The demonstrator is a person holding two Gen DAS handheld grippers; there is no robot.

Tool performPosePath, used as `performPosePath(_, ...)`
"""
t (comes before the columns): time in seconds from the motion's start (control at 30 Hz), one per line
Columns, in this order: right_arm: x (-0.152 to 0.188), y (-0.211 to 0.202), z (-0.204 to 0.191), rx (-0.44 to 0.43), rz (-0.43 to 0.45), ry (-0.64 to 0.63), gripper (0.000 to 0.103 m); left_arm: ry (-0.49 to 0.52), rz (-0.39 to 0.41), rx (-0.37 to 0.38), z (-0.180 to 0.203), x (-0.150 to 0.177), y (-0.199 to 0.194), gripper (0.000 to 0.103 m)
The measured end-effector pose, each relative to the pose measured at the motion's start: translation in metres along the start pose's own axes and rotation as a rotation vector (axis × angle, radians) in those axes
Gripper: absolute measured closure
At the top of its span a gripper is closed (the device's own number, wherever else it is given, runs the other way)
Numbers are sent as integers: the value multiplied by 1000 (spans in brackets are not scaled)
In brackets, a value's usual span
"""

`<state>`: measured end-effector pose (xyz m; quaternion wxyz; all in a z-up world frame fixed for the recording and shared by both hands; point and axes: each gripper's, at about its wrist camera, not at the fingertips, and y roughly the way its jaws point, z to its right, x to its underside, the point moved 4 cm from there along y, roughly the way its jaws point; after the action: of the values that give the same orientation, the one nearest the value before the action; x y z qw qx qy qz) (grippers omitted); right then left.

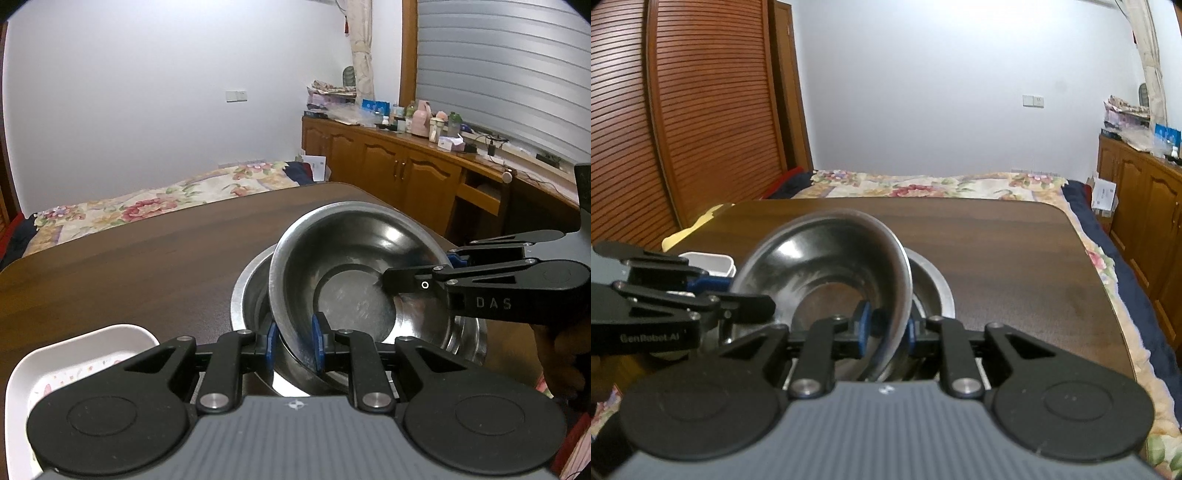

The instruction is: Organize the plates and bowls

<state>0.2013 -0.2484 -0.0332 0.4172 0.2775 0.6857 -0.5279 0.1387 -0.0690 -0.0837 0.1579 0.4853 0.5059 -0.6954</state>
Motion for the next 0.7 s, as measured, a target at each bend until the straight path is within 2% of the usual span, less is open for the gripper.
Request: performPosePath(0.7, -8, -11, -2, 30, 48, 2, 80, -20, 9, -17, -4, 0, -1, 82)
